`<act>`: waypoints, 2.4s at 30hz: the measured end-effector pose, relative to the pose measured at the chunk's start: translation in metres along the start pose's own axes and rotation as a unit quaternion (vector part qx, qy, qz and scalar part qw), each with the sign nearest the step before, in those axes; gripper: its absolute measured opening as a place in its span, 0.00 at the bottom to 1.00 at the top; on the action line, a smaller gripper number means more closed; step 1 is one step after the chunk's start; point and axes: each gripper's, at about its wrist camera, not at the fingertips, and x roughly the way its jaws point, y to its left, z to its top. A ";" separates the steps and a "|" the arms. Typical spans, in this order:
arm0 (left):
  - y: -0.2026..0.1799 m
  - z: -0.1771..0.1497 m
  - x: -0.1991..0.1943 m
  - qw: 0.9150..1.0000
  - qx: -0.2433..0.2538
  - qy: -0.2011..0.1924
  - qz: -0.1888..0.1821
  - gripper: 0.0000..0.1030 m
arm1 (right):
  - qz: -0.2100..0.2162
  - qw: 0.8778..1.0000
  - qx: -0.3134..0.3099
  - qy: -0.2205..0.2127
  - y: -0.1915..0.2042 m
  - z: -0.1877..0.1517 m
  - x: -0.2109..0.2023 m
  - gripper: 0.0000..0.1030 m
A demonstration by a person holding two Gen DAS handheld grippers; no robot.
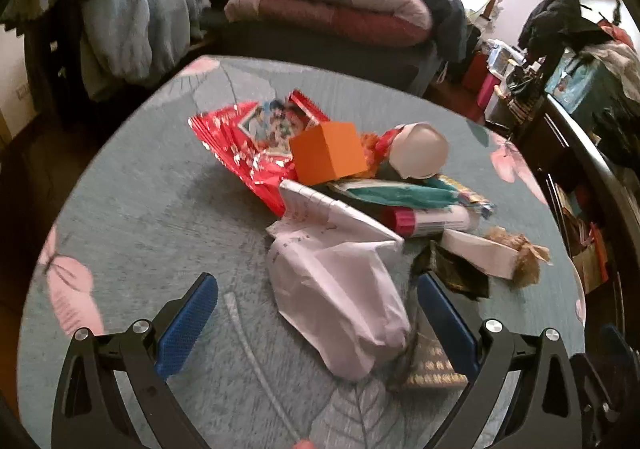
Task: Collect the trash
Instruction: 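Grasp the white paper with the left tool while the right tool grasps the white box, then carry both items to the pink-dotted wastebasket and open both tools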
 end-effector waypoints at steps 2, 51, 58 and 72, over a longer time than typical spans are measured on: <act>0.002 0.000 0.006 1.000 -0.003 0.008 0.006 0.82 | 0.003 1.000 -0.002 -0.001 0.002 0.003 0.003 0.97; -0.060 -0.003 -0.095 0.989 0.071 -0.099 -0.090 0.24 | 0.056 0.993 0.095 -0.032 -0.061 0.009 -0.029 0.39; -0.130 -0.008 -0.087 0.979 0.122 -0.086 -0.139 0.24 | -0.009 0.989 0.136 -0.059 -0.127 -0.009 -0.050 0.39; -0.293 -0.025 -0.040 0.944 0.248 -0.015 -0.216 0.24 | -0.094 0.967 0.227 -0.059 -0.251 -0.047 -0.043 0.39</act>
